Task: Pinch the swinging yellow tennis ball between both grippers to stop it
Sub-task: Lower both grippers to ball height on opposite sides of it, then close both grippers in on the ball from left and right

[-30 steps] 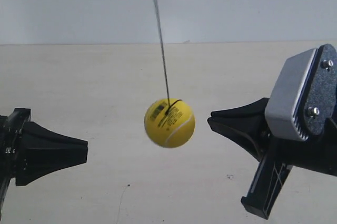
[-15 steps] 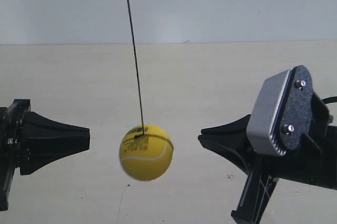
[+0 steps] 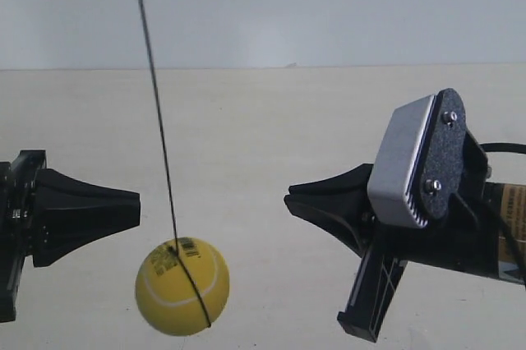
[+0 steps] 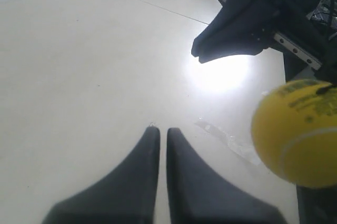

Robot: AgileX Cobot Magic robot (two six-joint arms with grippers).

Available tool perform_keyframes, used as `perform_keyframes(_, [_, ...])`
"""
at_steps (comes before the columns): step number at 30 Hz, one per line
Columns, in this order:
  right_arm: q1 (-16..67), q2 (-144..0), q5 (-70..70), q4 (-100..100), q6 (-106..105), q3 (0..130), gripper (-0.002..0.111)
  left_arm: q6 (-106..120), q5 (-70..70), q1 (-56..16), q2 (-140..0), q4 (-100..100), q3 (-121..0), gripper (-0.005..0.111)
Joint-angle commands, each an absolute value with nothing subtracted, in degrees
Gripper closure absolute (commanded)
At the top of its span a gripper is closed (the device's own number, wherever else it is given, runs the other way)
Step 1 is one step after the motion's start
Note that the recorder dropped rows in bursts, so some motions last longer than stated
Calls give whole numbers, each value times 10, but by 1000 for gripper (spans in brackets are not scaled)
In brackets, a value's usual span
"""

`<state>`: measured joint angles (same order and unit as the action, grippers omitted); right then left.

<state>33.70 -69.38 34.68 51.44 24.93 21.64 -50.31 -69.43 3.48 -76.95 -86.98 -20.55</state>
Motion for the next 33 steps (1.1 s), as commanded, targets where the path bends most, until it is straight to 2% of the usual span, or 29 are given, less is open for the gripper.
perform_keyframes(1, [338,-694,344,518,250,220,108,-501,-700,31,-764,-868,-203,102])
perform_keyframes(10, [338,-694,330,538,271,218,108,-490,-700,-35,-764,-858,-203,102])
perform_keyframes(21, [338,-694,311,587,310,207,108,-494,-700,-36,-764,-876,-203,102])
perform_keyframes(33, [338,-694,396,675,379,207,108,-494,-700,-36,-764,-878,-203,102])
